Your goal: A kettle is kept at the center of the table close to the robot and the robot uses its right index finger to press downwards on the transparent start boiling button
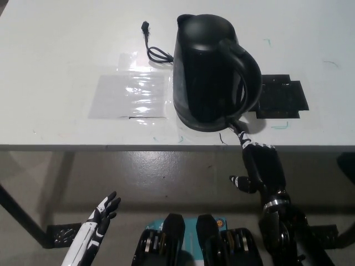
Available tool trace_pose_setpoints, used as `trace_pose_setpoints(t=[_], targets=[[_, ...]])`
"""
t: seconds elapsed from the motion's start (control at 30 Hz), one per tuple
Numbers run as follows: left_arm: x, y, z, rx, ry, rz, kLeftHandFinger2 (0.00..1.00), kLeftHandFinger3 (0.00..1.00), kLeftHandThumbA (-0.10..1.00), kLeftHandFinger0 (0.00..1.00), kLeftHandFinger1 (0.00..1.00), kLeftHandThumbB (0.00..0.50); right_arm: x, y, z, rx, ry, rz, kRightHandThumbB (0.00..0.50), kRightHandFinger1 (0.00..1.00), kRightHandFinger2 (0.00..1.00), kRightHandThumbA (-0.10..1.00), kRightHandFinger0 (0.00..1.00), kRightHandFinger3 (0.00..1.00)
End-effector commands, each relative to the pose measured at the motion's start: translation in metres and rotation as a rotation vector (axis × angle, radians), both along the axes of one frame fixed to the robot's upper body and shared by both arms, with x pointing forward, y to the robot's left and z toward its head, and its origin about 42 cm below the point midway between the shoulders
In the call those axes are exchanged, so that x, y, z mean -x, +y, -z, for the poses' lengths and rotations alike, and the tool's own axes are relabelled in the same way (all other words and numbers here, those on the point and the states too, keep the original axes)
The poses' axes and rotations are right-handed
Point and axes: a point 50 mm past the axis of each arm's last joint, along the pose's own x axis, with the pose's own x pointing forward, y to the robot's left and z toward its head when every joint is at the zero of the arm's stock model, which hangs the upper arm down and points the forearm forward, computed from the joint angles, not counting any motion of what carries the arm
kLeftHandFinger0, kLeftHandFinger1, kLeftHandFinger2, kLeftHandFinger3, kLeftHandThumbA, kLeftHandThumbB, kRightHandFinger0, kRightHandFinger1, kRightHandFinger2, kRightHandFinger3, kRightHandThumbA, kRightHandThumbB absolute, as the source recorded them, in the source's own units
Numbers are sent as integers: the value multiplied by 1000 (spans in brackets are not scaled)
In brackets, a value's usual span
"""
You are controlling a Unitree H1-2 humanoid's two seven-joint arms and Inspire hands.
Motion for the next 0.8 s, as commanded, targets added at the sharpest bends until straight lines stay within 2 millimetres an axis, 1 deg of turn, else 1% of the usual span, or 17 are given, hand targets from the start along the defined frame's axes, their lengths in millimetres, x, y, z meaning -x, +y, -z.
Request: trace_pose_setpoints(t=[0.0, 0.2, 0.23, 0.27, 0.37, 0.4, 0.53, 0.57, 0.63, 0.73, 0.77], targets=[[-6, 0, -17, -12, -73, 33, 1000, 1000, 1000, 1000, 1000, 326, -17, 0, -28, -9, -90, 10, 228, 0, 0, 1000, 0, 1000], [-4, 0, -17, -6, -66, 34, 1000, 1000, 1000, 1000, 1000, 344, -18, 3, -34, -15, -101, 8, 234, 0, 0, 1000, 0, 1000], [-4, 0, -18, -7, -68, 33, 1000, 1000, 1000, 1000, 1000, 343, -18, 3, -36, -14, -102, 8, 232, 0, 0, 1000, 0, 1000], [-5, 0, -17, -6, -73, 34, 1000, 1000, 1000, 1000, 1000, 326, -19, 4, -37, -11, -105, 8, 232, 0, 0, 1000, 0, 1000], [-5, 0, -18, -12, -72, 35, 1000, 1000, 1000, 1000, 1000, 331, -20, 4, -40, -10, -103, 6, 230, 0, 7, 1000, 0, 1000], [-6, 1, -17, -10, -69, 36, 1000, 1000, 1000, 1000, 1000, 338, -21, 5, -40, -8, -104, 6, 230, 0, 0, 1000, 0, 1000], [-5, 0, -18, -15, -68, 37, 1000, 1000, 1000, 1000, 1000, 336, -22, 6, -40, -1, -96, 11, 229, 0, 0, 1000, 0, 1000], [-5, 0, -18, -17, -66, 35, 1000, 1000, 1000, 1000, 1000, 345, -23, 6, -39, 0, -97, 10, 228, 0, 0, 1000, 0, 1000], [-6, 0, -18, -15, -71, 37, 1000, 1000, 1000, 1000, 1000, 335, -24, 8, -37, 0, -90, 6, 227, 0, 2, 1000, 0, 1000], [-7, 0, -19, -13, -69, 34, 1000, 1000, 1000, 1000, 1000, 339, -24, 9, -36, -1, -85, 1, 228, 0, 0, 1000, 0, 1000], [-7, 0, -19, -15, -72, 34, 1000, 1000, 1000, 1000, 1000, 331, -24, 10, -35, -2, -85, 1, 229, 0, 0, 1000, 0, 1000]])
